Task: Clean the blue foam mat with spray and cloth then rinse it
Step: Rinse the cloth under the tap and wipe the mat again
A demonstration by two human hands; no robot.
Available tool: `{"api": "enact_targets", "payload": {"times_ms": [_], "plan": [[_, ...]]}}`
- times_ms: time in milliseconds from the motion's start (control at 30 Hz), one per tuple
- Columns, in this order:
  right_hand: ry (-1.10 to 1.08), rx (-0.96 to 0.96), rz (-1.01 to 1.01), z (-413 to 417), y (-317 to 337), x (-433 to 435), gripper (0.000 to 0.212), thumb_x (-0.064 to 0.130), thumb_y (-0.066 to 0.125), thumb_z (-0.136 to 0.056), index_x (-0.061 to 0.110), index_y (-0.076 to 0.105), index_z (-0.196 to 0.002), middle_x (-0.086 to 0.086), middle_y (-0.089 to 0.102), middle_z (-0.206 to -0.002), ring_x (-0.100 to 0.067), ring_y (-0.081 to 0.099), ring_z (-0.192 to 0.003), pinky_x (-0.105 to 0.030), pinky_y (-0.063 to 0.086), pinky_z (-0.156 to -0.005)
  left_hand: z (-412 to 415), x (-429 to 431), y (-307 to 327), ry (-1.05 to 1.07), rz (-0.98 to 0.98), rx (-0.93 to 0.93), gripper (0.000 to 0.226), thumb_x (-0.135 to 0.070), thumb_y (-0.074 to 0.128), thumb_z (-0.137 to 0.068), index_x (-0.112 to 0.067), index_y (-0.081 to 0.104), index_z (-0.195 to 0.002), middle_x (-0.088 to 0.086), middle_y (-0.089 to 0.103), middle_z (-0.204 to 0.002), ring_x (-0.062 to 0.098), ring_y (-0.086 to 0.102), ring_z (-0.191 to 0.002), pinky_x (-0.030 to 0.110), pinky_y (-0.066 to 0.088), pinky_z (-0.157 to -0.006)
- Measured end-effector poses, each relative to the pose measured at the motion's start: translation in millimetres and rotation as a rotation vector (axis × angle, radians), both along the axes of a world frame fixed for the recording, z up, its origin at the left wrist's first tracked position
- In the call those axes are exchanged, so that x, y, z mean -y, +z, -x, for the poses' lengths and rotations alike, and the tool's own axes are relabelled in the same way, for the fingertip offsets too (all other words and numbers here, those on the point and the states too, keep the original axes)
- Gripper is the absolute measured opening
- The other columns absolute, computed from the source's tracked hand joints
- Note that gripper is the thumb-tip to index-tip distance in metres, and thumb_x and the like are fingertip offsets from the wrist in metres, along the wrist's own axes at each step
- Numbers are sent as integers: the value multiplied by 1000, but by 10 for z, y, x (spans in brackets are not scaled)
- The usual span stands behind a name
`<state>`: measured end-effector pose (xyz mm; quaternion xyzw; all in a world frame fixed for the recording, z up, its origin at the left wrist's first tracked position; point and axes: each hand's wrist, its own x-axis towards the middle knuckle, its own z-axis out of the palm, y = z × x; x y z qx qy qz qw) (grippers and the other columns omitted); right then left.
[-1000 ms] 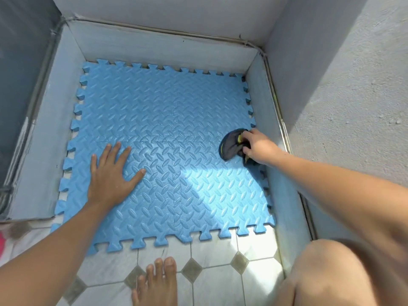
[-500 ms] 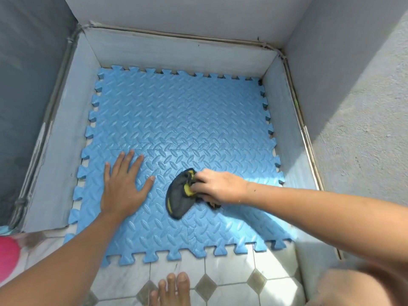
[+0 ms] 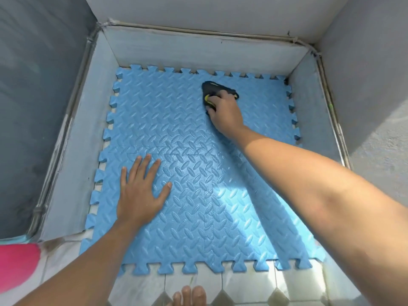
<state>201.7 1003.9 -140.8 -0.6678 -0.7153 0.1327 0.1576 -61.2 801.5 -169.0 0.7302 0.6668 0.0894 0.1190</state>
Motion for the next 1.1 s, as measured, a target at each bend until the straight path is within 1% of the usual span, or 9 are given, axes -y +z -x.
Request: {"api": "enact_targets", "payload": {"times_ms": [133, 200, 267, 400, 567, 667, 867, 1000, 1100], "plan": [[425, -31, 0, 1106, 65, 72, 34, 25, 64, -96, 16, 70, -129, -10, 61, -130, -34, 52, -117, -38, 45, -93, -6, 15, -4, 2, -27, 9, 70, -62, 42, -93, -28, 37, -154, -3, 26, -165, 19, 14, -156, 53, 8, -125], [601, 67, -6, 1436, 65, 88, 36, 27, 62, -98, 18, 67, -133, -9, 59, -133, -32, 51, -119, -38, 44, -92, -9, 3, -6, 9, -34, 19, 70, -62, 43, -92, -28, 39, -153, -3, 28, -164, 19, 16, -155, 53, 10, -125], [599, 133, -2, 1493, 54, 29, 37, 28, 57, -101, 20, 63, -136, -8, 55, -136, -31, 50, -123, -40, 47, -91, -4, -4, -8, 10, -37, 27, 70, -61, 45, -92, -28, 40, -152, -3, 29, -164, 20, 18, -155, 53, 10, -125], [185, 77, 51, 860, 61, -415, 34, 19, 50, -101, 16, 62, -133, -12, 52, -136, -37, 49, -124, -48, 49, -96, 9, 2, -9, 1, -42, 34, 70, -62, 45, -92, -28, 40, -153, -3, 28, -164, 18, 16, -155, 52, 8, -125], [-467, 163, 114, -961, -2, -839, 38, 12, 43, -99, 8, 54, -136, -19, 47, -145, -43, 46, -134, -46, 41, -100, 28, -21, -18, -7, -36, 28, 71, -62, 46, -92, -27, 39, -154, -3, 26, -165, 18, 15, -155, 53, 8, -125], [-646, 178, 199, -1818, -60, -582, 43, 12, 47, -100, 2, 50, -142, -25, 45, -147, -45, 47, -134, -47, 41, -108, 34, -18, -14, -1, -28, 19, 71, -62, 44, -92, -27, 38, -154, -3, 26, -165, 18, 14, -156, 52, 7, -125], [-36, 80, -2, -1165, -76, 635, 36, 12, 66, -94, 4, 67, -129, -24, 57, -128, -47, 57, -112, -46, 49, -96, 25, -13, 10, -8, -7, 6, 72, -64, 42, -93, -27, 37, -155, -3, 24, -166, 17, 11, -156, 52, 5, -126], [522, 59, 69, -749, -38, 1701, 35, 26, 61, -97, 21, 63, -131, -11, 58, -128, -34, 57, -111, -40, 54, -85, 28, -24, 7, -15, -6, 4, 72, -64, 43, -94, -28, 35, -155, -4, 23, -166, 17, 10, -156, 51, 4, -126], [937, 123, 101, -690, 42, 2158, 33, 28, 57, -100, 24, 59, -133, -7, 57, -126, -26, 55, -103, -35, 56, -72, 36, -11, 13, -11, -6, 5, 71, -64, 44, -95, -29, 34, -156, -5, 22, -166, 16, 9, -156, 50, 3, -126]]}}
